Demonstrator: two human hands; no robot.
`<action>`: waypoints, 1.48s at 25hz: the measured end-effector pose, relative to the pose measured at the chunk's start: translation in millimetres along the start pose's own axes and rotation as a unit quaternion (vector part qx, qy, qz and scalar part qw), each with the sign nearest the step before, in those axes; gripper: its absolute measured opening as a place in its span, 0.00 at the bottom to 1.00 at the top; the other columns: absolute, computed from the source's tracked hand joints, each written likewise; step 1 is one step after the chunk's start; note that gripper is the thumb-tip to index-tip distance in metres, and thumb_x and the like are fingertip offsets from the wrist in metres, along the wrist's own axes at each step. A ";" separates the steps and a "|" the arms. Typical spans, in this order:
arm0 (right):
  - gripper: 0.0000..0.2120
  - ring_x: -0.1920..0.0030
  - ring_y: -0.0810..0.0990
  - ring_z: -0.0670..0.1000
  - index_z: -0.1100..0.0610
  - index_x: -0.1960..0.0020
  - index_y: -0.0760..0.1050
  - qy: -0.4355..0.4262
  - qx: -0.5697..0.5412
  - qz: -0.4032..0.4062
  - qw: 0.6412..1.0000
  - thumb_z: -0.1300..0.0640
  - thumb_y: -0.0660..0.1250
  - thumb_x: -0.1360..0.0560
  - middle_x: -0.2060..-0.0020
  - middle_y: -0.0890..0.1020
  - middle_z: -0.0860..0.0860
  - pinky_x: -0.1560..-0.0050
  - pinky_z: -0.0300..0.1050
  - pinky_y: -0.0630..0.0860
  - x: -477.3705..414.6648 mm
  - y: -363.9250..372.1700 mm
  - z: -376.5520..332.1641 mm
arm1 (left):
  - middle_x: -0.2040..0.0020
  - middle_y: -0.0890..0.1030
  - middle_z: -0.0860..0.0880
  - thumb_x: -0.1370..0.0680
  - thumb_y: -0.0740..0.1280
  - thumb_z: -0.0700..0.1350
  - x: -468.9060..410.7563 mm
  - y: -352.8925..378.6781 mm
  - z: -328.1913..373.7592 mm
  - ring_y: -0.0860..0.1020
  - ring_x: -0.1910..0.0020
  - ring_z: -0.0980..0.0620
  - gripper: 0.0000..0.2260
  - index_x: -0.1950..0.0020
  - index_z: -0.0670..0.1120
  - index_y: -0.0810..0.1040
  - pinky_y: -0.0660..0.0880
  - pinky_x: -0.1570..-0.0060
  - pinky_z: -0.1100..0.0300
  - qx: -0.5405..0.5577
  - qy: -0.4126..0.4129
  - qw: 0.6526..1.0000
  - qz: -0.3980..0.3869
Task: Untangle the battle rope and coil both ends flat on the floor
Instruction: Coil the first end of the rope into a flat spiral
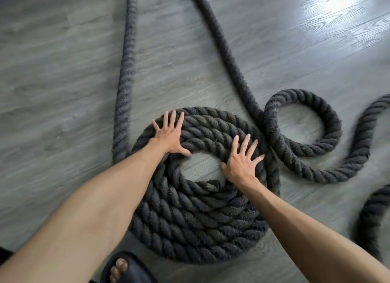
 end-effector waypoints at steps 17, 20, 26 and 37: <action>0.54 0.22 0.31 0.65 0.48 0.19 0.31 -0.155 0.111 -0.124 0.974 0.42 0.70 0.24 0.22 0.29 0.55 0.27 0.76 0.44 -166.6 -81.8 -223.1 | 0.22 0.46 0.37 0.40 0.71 0.75 -42.8 -32.0 -197.3 0.49 0.25 0.32 0.65 0.20 0.44 0.38 0.63 0.39 0.25 0.106 -0.202 0.974 0.008; 0.55 0.22 0.31 0.63 0.46 0.19 0.31 -0.173 0.118 -0.124 0.970 0.43 0.72 0.25 0.21 0.29 0.53 0.26 0.75 0.42 -188.7 -88.3 -234.7 | 0.22 0.48 0.38 0.41 0.70 0.76 -47.1 -36.1 -203.3 0.51 0.26 0.33 0.65 0.20 0.44 0.39 0.65 0.40 0.26 0.120 -0.236 0.964 0.025; 0.54 0.21 0.32 0.63 0.46 0.19 0.32 -0.260 0.156 -0.111 0.947 0.43 0.72 0.26 0.21 0.30 0.52 0.26 0.75 0.42 -237.5 -114.8 -272.5 | 0.21 0.45 0.39 0.39 0.69 0.76 -57.4 -41.8 -213.5 0.49 0.24 0.33 0.64 0.20 0.45 0.38 0.64 0.39 0.26 0.165 -0.315 0.934 0.025; 0.49 0.21 0.34 0.65 0.49 0.18 0.36 -0.207 0.081 -0.011 0.975 0.35 0.64 0.24 0.20 0.36 0.61 0.31 0.80 0.39 -267.7 -147.1 -286.3 | 0.23 0.51 0.33 0.39 0.72 0.73 -85.1 -73.4 -232.7 0.51 0.25 0.31 0.62 0.20 0.44 0.43 0.49 0.35 0.22 0.194 -0.375 0.905 0.049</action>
Point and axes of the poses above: each hand's wrist, its own x-axis away from the middle knuckle, its own y-axis out of the palm, z = x × y, the point moved 7 cm from there along -x, towards the middle knuckle
